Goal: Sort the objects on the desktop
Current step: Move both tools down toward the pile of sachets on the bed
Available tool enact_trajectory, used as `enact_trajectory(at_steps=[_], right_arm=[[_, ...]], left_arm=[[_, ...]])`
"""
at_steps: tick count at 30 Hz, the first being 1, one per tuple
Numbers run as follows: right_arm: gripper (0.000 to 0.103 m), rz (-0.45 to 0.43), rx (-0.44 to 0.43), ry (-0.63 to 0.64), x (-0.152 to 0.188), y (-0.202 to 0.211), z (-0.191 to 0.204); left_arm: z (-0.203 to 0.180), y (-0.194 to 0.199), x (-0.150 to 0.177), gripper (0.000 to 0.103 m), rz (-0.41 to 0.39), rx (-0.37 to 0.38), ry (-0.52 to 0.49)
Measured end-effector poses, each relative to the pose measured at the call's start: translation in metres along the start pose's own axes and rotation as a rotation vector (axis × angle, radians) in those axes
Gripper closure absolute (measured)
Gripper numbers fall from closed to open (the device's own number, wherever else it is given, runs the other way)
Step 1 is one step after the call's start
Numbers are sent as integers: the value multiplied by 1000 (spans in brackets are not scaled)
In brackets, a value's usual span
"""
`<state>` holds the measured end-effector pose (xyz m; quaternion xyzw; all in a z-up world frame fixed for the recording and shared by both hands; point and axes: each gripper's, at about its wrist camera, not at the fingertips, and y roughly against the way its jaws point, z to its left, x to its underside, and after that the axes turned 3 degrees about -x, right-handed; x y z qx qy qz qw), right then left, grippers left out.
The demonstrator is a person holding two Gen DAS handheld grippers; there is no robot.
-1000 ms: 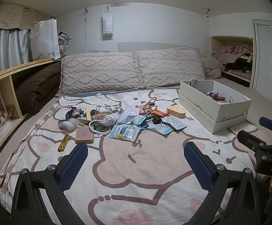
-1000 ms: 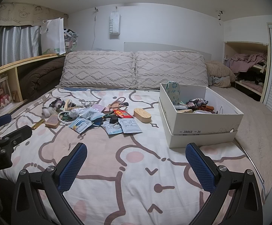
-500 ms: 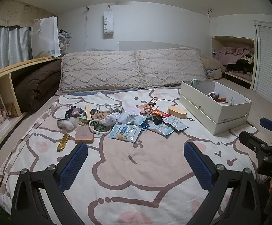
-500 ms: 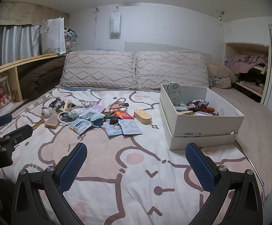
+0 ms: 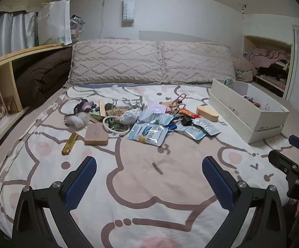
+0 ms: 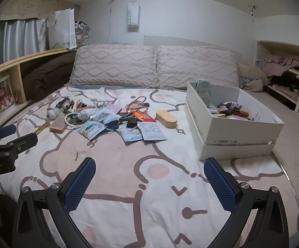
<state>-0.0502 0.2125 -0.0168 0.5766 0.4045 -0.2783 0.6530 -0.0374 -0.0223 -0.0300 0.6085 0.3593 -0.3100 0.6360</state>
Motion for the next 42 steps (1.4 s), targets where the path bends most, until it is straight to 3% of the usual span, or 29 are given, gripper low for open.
enact_trajectory(at_steps=[13, 33, 42], right_arm=[[0, 70, -23, 8, 4, -41, 4], [0, 163, -112, 64, -4, -89, 5], [0, 207, -150, 59, -17, -120, 4]], left_arm=[[3, -46, -4, 0, 78, 13, -12], [-21, -137, -40, 0, 193, 120, -151], [-24, -181, -42, 0, 266, 96, -181]])
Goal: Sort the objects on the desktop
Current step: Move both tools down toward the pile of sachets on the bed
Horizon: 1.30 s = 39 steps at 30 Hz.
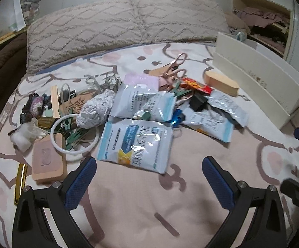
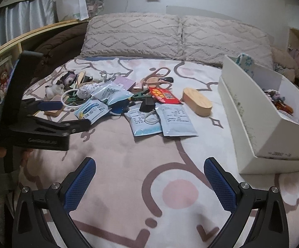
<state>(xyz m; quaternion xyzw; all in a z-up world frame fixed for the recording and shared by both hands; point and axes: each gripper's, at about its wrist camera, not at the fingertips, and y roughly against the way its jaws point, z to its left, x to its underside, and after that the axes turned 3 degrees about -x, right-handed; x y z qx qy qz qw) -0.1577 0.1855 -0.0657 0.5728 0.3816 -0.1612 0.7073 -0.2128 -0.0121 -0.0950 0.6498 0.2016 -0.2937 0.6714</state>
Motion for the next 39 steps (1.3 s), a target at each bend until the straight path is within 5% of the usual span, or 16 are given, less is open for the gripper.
enact_trajectory(at_steps=[8, 20, 39], right_arm=[[0, 66, -46, -13, -15, -29, -10], [0, 121, 16, 46, -35, -68, -17], [0, 231, 29, 25, -66, -129, -49]], left_arm=[[17, -28, -5, 0, 54, -21, 55], [29, -61, -4, 0, 111, 8, 101], [30, -67, -2, 0, 135, 16, 110]])
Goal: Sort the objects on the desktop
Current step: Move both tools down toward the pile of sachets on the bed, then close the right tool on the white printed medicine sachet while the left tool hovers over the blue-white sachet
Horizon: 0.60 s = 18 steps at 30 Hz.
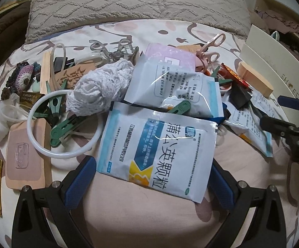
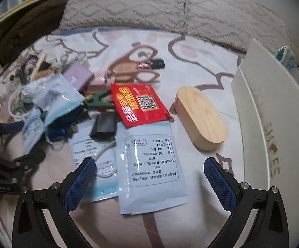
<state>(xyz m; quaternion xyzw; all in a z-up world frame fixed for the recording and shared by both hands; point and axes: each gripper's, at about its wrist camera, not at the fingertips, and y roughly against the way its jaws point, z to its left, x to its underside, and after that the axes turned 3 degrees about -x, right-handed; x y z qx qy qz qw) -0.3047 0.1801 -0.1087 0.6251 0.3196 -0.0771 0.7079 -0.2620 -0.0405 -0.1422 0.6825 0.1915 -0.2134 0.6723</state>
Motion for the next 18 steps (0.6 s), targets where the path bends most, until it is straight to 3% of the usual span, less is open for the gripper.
enact_trajectory(at_steps=[9, 18], right_arm=[[0, -17, -76, -80, 10, -13, -23], [0, -63, -50, -83, 16, -10, -20]], left_arm=[[0, -3, 0, 0, 1, -2, 3], [0, -3, 0, 0, -12, 8, 11]])
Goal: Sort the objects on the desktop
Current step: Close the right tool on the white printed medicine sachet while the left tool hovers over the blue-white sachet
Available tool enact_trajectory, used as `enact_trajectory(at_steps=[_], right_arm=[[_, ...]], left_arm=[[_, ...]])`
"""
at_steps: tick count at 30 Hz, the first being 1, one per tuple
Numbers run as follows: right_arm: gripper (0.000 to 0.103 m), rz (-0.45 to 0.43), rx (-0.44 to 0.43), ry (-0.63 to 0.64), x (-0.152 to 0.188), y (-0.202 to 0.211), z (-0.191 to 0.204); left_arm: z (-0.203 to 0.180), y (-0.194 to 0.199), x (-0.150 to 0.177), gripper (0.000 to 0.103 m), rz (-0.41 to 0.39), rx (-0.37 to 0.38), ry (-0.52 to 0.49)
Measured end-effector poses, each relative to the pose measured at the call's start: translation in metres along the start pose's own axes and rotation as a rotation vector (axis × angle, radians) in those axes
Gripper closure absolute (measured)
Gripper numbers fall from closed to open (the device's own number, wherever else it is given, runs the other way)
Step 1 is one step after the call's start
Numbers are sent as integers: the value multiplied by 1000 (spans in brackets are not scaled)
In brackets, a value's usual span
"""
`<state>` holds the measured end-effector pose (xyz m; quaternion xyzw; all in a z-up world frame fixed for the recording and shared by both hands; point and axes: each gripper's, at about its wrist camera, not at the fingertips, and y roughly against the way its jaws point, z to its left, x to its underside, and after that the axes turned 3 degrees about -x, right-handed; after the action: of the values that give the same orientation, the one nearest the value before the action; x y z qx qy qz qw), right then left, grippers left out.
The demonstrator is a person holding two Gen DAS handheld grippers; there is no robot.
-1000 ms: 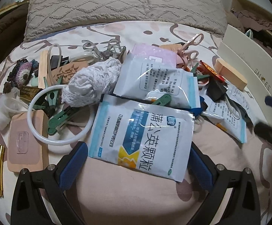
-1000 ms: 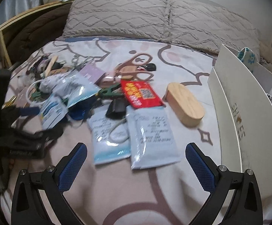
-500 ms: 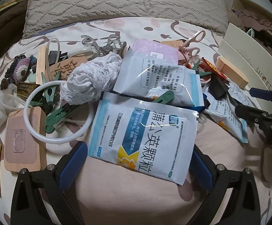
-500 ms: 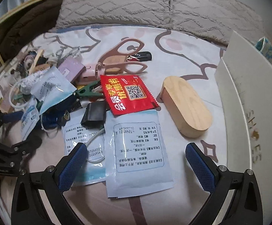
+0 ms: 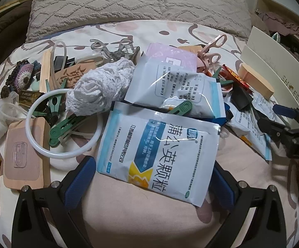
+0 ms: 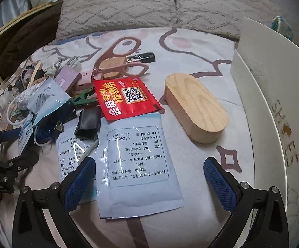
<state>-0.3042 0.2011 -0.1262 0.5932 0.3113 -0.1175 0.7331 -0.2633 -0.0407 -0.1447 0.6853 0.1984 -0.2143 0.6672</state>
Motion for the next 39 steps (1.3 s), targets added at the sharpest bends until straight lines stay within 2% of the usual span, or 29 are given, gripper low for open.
enact_trajectory(at_steps=[2, 4, 8, 9, 22, 29, 39], right_arm=[[0, -22, 1, -1, 3, 2, 0], [5, -34, -1, -7, 5, 4, -1], [34, -61, -32, 6, 10, 11, 3], [36, -68, -33, 12, 11, 13, 5], [38, -71, -71, 14, 51, 39, 22], [38, -79, -91, -11, 71, 53, 28], [38, -88, -79, 6, 98, 71, 44]], left_arm=[[0, 0, 0, 0, -3, 2, 2], [0, 1, 1, 0, -7, 4, 3], [0, 1, 1, 0, -12, 15, 13], [0, 2, 0, 0, -14, 21, 17], [7, 7, 1, 1, -43, 76, 63], [9, 12, 4, 10, -63, 62, 72], [2, 24, 16, 15, -65, 77, 44]])
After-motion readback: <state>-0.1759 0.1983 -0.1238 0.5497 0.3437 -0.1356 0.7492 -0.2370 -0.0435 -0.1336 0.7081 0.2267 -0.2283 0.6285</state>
